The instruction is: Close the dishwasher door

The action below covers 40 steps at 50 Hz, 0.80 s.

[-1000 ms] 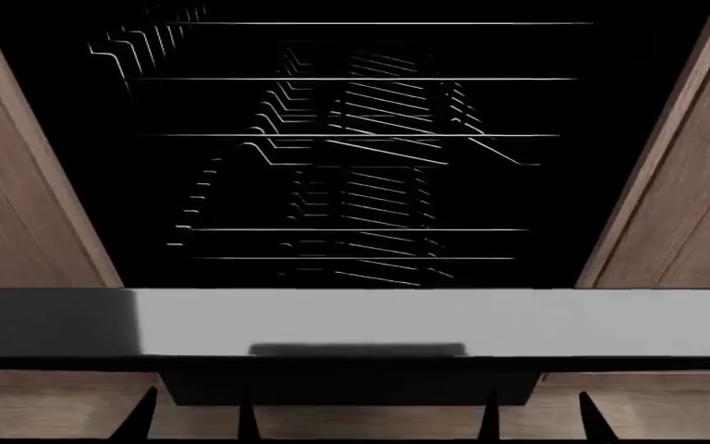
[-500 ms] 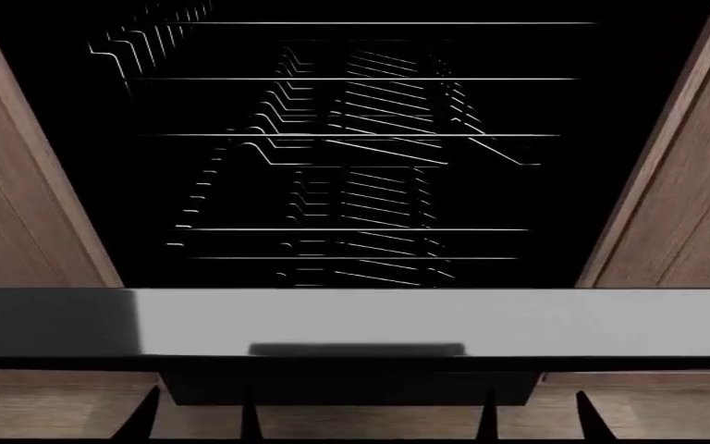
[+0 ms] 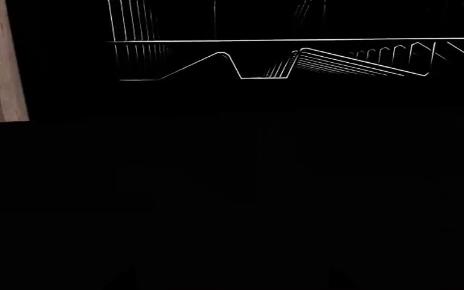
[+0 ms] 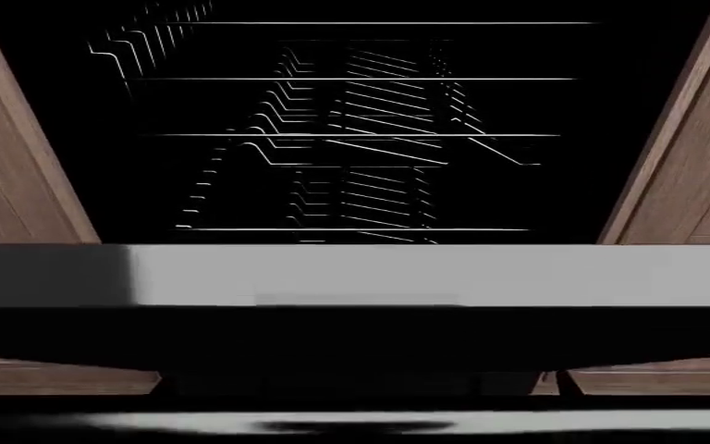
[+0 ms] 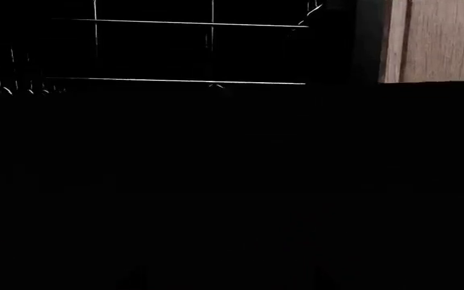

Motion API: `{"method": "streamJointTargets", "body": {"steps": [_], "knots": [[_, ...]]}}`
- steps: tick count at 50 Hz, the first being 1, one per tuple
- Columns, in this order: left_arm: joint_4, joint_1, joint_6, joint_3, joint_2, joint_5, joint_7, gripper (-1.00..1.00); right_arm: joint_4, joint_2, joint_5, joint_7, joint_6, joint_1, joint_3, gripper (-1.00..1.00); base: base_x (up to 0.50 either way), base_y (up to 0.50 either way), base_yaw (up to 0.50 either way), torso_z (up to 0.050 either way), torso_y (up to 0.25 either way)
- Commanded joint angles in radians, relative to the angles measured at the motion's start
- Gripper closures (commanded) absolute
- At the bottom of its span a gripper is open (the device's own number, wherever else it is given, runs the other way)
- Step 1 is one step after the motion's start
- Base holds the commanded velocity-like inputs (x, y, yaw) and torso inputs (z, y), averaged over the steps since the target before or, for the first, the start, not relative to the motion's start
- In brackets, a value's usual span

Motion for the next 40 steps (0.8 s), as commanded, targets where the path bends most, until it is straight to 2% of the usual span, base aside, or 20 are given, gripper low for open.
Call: {"method": "streamJointTargets", "body": {"steps": [1,23,40], "knots": [[0.049,-0.088,-0.112,0.01,0.001,-0.012,0.005,-1.0,-0.048,-0.005,0.03,-0.024,0.133,0.105,-0.015,-1.0,0.0,0.0,0.0,0.0,0.0],[0.256,-0.302,-0.425,0.001,-0.016,-0.049,-0.012,-1.0,-0.204,0.002,0.05,-0.032,0.401,0.299,-0.034,-1.0,0.0,0.0,0.0,0.0,0.002],[0.317,-0.526,-0.648,0.001,0.021,-0.115,-0.005,-1.0,-0.306,-0.022,0.093,-0.034,0.679,0.533,-0.04,-1.0,0.0,0.0,0.0,0.0,0.001]]}}
